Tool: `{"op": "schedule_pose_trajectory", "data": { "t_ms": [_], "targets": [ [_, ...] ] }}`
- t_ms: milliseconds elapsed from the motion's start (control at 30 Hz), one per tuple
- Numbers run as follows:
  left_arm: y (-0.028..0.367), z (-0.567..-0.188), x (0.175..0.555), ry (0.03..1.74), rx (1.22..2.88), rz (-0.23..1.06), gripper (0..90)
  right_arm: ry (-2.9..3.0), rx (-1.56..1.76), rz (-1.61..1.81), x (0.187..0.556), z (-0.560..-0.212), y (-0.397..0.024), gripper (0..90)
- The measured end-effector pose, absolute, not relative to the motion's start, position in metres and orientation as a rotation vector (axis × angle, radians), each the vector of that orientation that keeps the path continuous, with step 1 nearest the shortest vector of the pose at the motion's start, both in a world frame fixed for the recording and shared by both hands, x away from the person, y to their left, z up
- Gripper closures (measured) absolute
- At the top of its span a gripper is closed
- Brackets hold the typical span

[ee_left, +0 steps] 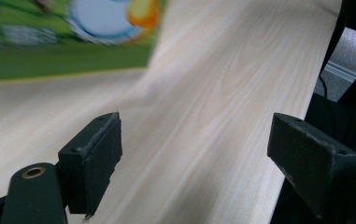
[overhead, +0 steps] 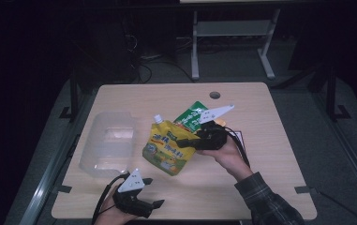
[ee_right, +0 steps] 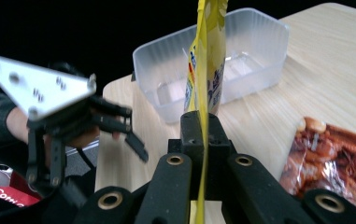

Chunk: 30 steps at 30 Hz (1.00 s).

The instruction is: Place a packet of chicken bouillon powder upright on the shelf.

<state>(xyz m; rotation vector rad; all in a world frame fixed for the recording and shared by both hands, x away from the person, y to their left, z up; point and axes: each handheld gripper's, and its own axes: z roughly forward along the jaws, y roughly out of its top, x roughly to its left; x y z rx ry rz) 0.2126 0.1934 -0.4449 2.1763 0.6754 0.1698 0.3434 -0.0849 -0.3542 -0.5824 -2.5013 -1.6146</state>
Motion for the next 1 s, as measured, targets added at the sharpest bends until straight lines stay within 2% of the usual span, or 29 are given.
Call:
{"op": "schedule_pose_trajectory", "data": {
  "t_ms": [1000],
  "targets": [
    [0.177,-0.455,0.209,0.599,2.218,0.162,16.8,-2.525,-0.486,-1.615,0.376,-0.312,0.009,90.0]
  ]
}}
